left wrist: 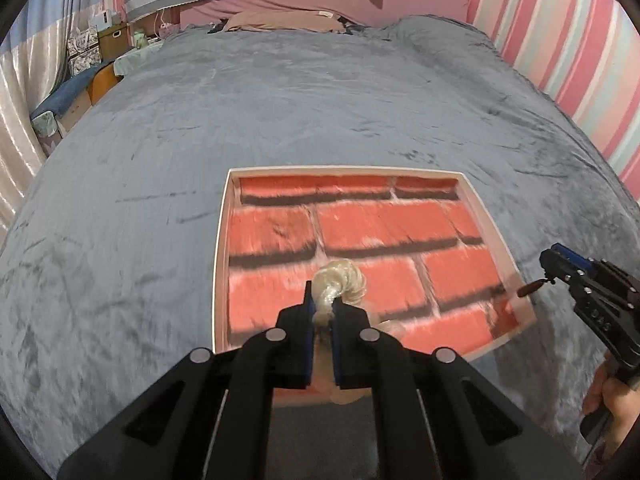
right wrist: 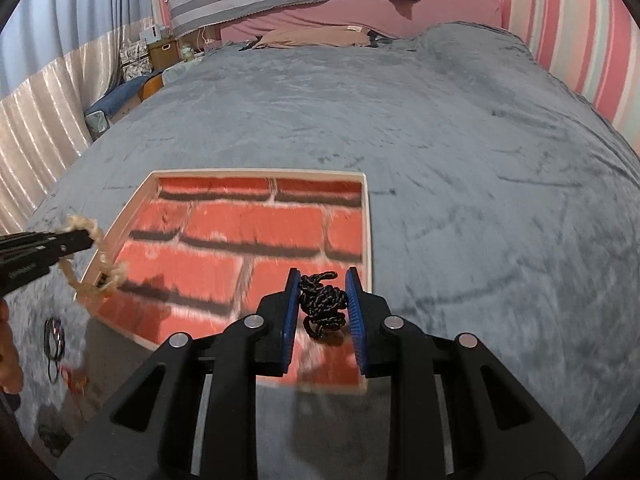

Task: Organize jewelry
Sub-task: 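Carry both items into the brick-lined tray and open both tools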

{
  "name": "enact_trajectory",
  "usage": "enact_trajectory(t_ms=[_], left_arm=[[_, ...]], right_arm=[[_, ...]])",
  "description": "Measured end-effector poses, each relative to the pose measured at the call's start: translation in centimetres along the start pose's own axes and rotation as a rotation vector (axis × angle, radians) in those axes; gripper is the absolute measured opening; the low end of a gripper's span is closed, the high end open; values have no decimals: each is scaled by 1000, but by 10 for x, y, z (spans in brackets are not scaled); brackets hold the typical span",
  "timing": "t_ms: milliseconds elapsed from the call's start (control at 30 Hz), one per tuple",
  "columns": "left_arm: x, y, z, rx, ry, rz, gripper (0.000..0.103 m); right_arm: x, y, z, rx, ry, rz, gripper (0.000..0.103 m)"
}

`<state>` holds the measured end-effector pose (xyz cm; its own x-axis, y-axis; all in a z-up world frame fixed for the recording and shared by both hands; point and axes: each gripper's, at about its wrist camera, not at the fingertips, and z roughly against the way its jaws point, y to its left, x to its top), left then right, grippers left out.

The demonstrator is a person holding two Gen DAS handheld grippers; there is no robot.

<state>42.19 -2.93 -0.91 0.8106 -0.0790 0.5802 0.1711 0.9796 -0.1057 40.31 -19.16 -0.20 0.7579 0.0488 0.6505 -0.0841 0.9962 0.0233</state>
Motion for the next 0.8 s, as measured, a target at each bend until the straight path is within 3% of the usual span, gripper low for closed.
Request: enact_trajectory(t_ms=[467, 800], left_arm=[[53, 34, -96, 73, 53, 34, 7], [47, 44, -130, 108, 130, 19, 11]], right_arm=[[51, -4, -115, -25, 110, -32, 24], [50, -2, -153, -52, 186, -9, 24]])
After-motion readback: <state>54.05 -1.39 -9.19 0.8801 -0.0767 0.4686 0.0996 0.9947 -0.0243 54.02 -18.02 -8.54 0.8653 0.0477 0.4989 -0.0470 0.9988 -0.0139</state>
